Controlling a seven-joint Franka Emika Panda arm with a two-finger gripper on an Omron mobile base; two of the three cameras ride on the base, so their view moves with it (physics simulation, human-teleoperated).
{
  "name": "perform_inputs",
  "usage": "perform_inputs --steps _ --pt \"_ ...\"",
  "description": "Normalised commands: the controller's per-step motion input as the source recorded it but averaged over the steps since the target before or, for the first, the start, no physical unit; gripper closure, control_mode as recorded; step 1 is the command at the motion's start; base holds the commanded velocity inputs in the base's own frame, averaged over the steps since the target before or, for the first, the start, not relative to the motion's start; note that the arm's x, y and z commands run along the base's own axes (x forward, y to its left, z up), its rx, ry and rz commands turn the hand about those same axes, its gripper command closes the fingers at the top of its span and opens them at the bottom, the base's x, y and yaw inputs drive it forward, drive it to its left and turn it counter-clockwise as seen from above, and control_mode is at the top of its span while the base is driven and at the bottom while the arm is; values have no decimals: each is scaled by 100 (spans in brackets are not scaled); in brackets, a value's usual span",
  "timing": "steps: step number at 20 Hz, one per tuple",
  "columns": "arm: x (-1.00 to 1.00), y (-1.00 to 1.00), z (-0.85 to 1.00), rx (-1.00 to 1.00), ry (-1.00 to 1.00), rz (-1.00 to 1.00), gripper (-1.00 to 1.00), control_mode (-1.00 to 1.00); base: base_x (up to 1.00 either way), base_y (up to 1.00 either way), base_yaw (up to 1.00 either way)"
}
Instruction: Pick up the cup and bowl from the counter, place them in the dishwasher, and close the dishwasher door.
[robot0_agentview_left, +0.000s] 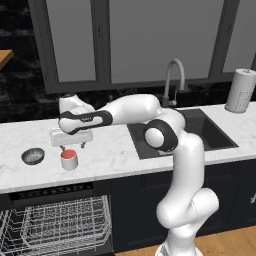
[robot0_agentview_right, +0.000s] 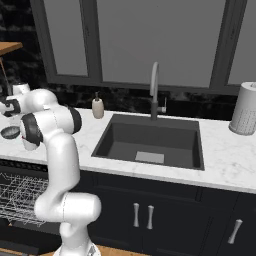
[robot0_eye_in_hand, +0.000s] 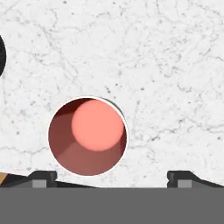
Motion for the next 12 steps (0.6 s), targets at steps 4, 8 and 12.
perform_inputs --steps 4,8,12 --pt "15 0 -51 0 0 0 -100 -100 0 0 0" --pt "9 0 -41 0 0 0 -100 -100 0 0 0" --pt "-16 -4 -13 0 0 0 -100 -100 0 0 0"
